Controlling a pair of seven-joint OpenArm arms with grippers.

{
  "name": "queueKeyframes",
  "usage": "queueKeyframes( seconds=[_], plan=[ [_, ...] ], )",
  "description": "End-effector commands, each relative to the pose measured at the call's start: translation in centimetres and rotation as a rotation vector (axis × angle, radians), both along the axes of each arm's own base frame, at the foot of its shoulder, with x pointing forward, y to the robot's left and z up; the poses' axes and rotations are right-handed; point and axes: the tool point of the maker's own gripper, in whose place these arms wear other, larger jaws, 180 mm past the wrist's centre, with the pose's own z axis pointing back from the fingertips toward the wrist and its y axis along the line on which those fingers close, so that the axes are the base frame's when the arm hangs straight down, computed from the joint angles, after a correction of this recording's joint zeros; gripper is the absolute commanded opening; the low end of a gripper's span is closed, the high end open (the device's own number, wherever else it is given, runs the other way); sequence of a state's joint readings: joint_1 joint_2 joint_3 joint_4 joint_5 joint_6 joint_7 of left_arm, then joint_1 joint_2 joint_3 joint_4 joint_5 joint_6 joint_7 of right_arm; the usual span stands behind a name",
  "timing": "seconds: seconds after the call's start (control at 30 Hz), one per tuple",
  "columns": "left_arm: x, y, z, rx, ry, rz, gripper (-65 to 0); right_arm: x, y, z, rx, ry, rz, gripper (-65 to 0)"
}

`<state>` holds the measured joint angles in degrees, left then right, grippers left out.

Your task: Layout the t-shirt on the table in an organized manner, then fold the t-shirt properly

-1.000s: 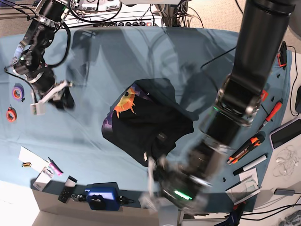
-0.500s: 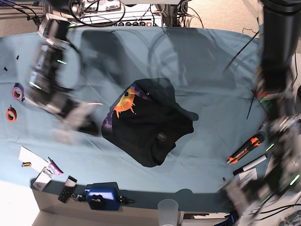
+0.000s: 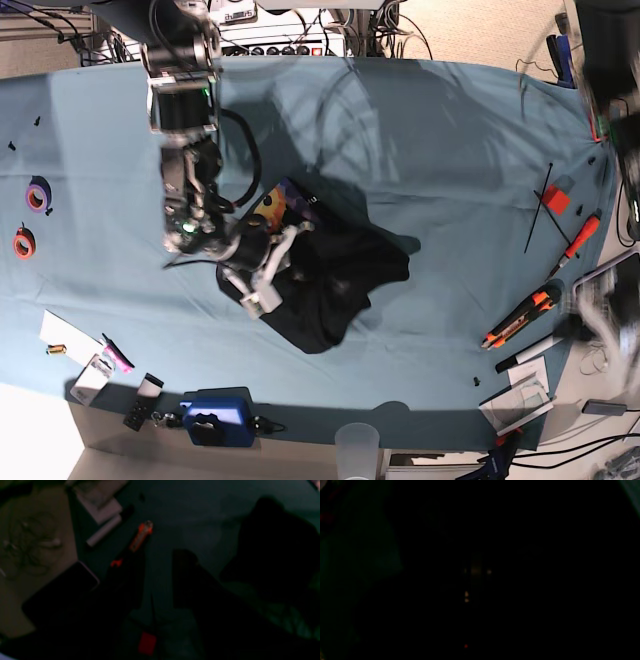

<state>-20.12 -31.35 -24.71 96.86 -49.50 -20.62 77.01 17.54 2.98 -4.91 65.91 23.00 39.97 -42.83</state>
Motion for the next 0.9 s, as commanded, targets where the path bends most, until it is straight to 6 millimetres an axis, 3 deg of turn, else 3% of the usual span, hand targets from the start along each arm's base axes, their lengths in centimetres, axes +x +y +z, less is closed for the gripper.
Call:
queueKeyframes(
  seconds=[0.0,0.1,0.17,0.27,0.4,0.5,0.67,0.87],
  plan=[
    [-0.2,0.6,1.3,0.011,-0.046,0.006,-47.4,0.6,-0.2,0.2,-0.006,-0.006,-0.003,-63.7],
    [-2.2,0.7,-0.1,0.032,-0.019,0.013,-47.4,-0.2,-0.3,-1.0,-0.01,0.051,0.004,-63.7],
    [-3.2,0.8,-0.1,0.049,-0.027,0.017,-47.4,-0.4,0.0,-0.1,0.004,0.062,0.02,-63.7],
    [-4.5,1.1,0.6,0.08,-0.061,0.029,-48.7,-0.1,0.3,3.3,0.021,0.016,0.049,-63.8],
    [-6.5,2.2,0.1,0.103,-0.048,0.066,-65.0,0.4,-0.3,9.1,-0.01,-0.118,0.034,-65.0],
    [-8.0,3.1,-0.8,0.111,-0.021,0.096,-65.0,0.1,-1.6,12.5,-0.08,-0.204,0.006,-65.0],
    [-10.6,4.4,-3.0,0.118,0.06,0.137,-65.0,-1.7,-3.6,12.8,-0.109,-0.209,-0.062,-65.0],
    [-13.2,4.2,-4.2,0.136,0.11,0.151,-65.0,-6.7,-4.8,10.9,-0.129,-0.14,-0.074,-65.0]
  ],
)
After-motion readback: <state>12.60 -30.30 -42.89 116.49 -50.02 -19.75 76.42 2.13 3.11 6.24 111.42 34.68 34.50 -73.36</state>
